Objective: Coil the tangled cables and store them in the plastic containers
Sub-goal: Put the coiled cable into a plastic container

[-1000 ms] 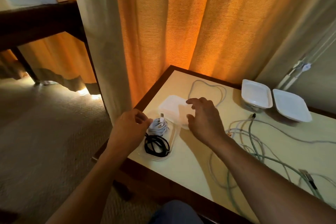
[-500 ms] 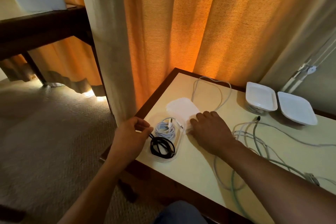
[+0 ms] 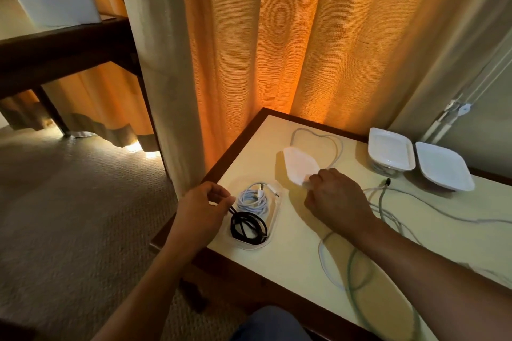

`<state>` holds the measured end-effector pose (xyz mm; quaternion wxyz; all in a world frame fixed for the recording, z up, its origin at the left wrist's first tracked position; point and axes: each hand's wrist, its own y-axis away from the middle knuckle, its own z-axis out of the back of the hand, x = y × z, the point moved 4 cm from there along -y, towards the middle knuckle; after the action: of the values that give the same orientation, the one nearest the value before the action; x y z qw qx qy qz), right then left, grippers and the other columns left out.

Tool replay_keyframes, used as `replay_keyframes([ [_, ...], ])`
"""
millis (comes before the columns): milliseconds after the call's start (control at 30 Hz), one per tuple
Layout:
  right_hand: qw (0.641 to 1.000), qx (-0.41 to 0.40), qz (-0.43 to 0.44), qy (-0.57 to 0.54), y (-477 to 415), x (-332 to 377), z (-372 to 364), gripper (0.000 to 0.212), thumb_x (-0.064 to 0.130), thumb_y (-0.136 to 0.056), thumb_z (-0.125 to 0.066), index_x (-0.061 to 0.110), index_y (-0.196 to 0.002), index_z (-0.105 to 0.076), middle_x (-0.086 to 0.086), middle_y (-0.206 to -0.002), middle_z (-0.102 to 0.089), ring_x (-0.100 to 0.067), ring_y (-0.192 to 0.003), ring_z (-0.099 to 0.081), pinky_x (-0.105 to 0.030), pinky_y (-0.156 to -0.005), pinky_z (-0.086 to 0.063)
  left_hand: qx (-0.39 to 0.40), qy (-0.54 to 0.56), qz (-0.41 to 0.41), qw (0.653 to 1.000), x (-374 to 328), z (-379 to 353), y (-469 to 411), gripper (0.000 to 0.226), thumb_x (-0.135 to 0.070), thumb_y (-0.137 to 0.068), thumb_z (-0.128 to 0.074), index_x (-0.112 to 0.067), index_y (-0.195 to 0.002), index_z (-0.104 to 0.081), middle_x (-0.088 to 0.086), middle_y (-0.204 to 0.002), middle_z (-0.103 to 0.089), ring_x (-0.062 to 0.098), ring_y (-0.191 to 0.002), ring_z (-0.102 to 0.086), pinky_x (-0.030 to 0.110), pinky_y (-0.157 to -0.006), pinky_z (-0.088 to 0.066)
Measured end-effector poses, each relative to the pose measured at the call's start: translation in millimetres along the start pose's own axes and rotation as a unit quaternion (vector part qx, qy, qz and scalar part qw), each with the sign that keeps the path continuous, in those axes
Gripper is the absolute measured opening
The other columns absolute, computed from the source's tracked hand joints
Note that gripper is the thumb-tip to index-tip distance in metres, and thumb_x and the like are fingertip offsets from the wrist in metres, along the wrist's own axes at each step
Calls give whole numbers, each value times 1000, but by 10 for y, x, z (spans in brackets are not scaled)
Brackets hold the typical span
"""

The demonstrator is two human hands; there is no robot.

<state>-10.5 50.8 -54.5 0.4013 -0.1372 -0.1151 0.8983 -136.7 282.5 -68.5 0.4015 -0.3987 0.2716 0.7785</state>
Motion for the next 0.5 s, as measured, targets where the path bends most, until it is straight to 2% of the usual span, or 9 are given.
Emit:
replay_keyframes([
  [100, 979, -67, -138, -134, 6, -117, 230, 12, 20, -88, -60, 10, -85, -65, -4, -79, -60, -21, -73, -53, -33, -56, -46, 1, 8, 0, 1000, -37, 22, -6, 7, -35, -94, -71, -33, -94, -64, -12, -94, -71, 8, -83, -71, 34, -76, -61],
  [200, 937, -170, -196, -234, -9, -206, 571, 13, 19, -95, -58, 10, -88, -63, -2, -77, -57, -18, -69, -51, -29, -57, -37, -26, 29, -26, 999, -146, 122, -2, 6, -34, -95, -69, -36, -95, -64, -15, -100, -69, 5, -96, -66, 42, -92, -58],
  [267, 910, -233, -201, -276, -31, -260, 803, 19, 17, -98, -55, 13, -80, -60, 6, -67, -50, -11, -62, -45, -23, -56, -30, -31, 44, -59, 997, -286, 198, 12, 8, -34, -96, -67, -38, -102, -64, -18, -101, -67, -1, -98, -63, 36, -91, -55],
  [300, 901, -250, -202, -293, -57, -291, 902, 26, 16, -100, -53, 14, -75, -55, 10, -62, -44, -10, -59, -41, -26, -55, -27, -29, 53, -79, 995, -381, 242, 28, 12, -34, -97, -67, -37, -108, -65, -20, -100, -67, -2, -97, -63, 31, -87, -54],
  [333, 894, -252, -204, -308, -94, -321, 983, 31, 17, -102, -50, 12, -71, -51, 10, -59, -41, -12, -57, -37, -32, -56, -24, -24, 66, -98, 993, -472, 284, 38, 18, -34, -97, -66, -35, -115, -66, -20, -99, -67, -2, -96, -64, 27, -83, -54],
  [400, 894, -203, -214, -337, -203, -336, 1073, 38, 21, -105, -46, 4, -71, -51, -1, -57, -42, -20, -59, -36, -40, -59, -22, -9, 94, -131, 987, -624, 348, 38, 28, -38, -98, -63, -31, -125, -67, -18, -102, -70, 2, -99, -68, 30, -84, -56],
  [467, 895, -118, -216, -372, -297, -248, 1066, 40, 25, -106, -48, 4, -73, -56, -3, -56, -44, -18, -58, -37, -36, -55, -24, 14, 90, -149, 985, -715, 368, 22, 33, -48, -99, -58, -31, -125, -68, -13, -104, -72, 6, -98, -71, 35, -85, -57],
  [500, 890, -71, -212, -397, -327, -165, 1027, 38, 26, -106, -49, 6, -75, -60, 2, -57, -48, -14, -57, -41, -32, -54, -27, 30, 91, -147, 984, -738, 359, 14, 32, -50, -99, -57, -29, -117, -71, -12, -100, -73, 7, -93, -71, 35, -82, -57],
])
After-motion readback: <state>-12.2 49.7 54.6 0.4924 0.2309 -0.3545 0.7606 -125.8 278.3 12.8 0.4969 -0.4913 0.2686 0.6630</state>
